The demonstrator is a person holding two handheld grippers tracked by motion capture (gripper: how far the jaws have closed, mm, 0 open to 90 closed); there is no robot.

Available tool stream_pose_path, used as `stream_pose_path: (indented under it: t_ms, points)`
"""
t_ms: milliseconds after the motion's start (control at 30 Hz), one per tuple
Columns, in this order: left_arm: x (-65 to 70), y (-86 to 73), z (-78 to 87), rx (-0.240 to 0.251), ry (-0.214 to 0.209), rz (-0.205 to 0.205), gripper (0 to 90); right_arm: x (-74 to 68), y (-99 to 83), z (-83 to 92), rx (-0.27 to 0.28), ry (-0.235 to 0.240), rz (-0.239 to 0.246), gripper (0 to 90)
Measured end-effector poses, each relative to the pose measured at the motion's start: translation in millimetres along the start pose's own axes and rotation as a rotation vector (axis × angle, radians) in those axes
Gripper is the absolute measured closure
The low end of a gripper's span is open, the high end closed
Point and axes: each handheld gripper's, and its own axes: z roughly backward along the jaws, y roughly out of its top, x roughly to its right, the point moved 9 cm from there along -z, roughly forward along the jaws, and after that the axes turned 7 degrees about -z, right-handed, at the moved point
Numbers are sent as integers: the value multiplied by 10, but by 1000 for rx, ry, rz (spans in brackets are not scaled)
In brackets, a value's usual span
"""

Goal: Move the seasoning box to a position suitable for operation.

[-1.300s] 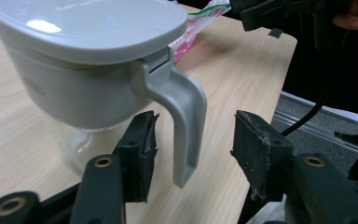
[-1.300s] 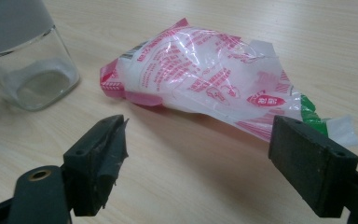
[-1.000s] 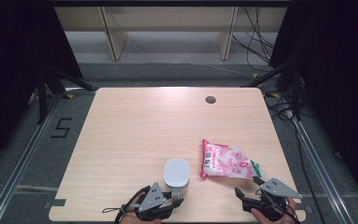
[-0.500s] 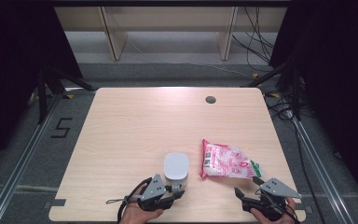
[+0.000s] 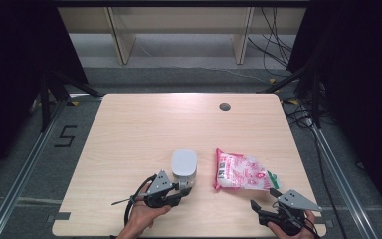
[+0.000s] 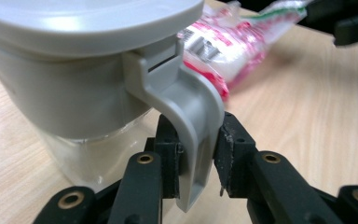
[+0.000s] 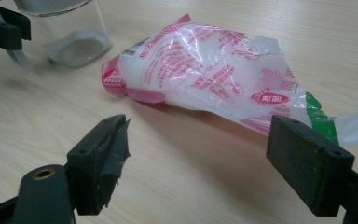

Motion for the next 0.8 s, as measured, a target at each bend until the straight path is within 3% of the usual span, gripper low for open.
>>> stream_pose_path:
  t_ms: [67, 100, 133, 167, 233, 300, 333, 467, 500, 533, 567, 600, 800]
  points:
    - [-194, 13, 37, -29, 88, -147, 714, 2, 10, -2, 7, 12, 24, 216]
    - [-38, -12, 15, -7, 44, 48, 709, 8, 7, 1, 6, 14, 26, 217]
    - [-60, -17, 23, -7, 44, 53, 706, 12, 4, 2, 3, 12, 22, 218]
    - [-103, -28, 40, -7, 54, 57, 703, -10, -10, 9, -4, 6, -14, 219]
    - [-161, -44, 59, -11, 79, 57, 696, -8, -4, 10, -3, 7, -13, 219]
    - [-248, -64, 95, -19, 118, 44, 689, -13, -7, 8, -3, 9, -9, 219]
    - [-256, -63, 96, -10, 121, 58, 686, 21, 13, -2, 9, 4, 37, 220]
    - [-360, -87, 144, -20, 165, 41, 680, 24, 17, -2, 13, 4, 47, 220]
    - [-458, -79, 163, -28, 179, -61, 677, 24, 17, -3, 11, 5, 43, 220]
    - [-467, -103, 178, -38, 219, -18, 674, 26, 18, -2, 11, 3, 42, 220]
    - [-514, -116, 196, -53, 245, -49, 670, 29, 19, -4, 13, 1, 46, 220]
    - [-499, -130, 189, -46, 253, 4, 667, 21, 18, 4, 11, 3, 42, 221]
    - [-595, -143, 201, -52, 258, 26, 676, 15, 15, -1, 9, -2, 58, 222]
